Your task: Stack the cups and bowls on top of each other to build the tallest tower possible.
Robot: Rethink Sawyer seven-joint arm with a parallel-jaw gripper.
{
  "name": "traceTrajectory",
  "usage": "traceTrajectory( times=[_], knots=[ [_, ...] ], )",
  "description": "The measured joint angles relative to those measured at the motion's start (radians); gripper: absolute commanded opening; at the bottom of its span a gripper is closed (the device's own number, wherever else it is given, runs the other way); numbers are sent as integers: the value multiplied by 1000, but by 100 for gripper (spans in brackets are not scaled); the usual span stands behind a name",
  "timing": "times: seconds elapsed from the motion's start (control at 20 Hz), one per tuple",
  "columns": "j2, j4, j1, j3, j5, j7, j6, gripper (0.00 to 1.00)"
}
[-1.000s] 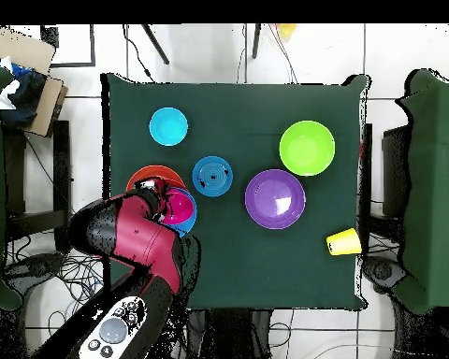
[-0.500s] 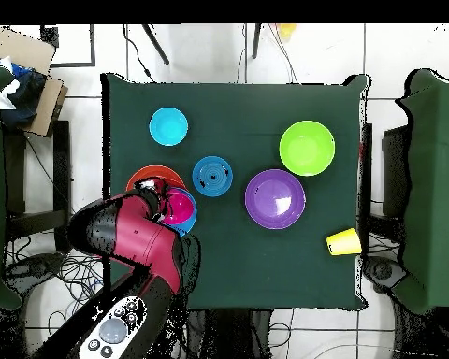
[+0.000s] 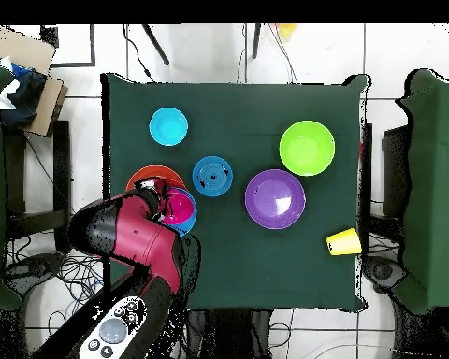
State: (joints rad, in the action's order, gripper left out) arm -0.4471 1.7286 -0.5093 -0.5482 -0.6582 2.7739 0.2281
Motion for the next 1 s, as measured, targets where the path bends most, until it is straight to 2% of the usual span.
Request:
traceTrajectory(
  times=[0.2,0.25,1.0],
  knots=[
    [0,0,0,0,0,0,0,0],
    [0,0,0,0,0,0,2,100],
    [0,0,0,0,0,0,4,100]
  ],
)
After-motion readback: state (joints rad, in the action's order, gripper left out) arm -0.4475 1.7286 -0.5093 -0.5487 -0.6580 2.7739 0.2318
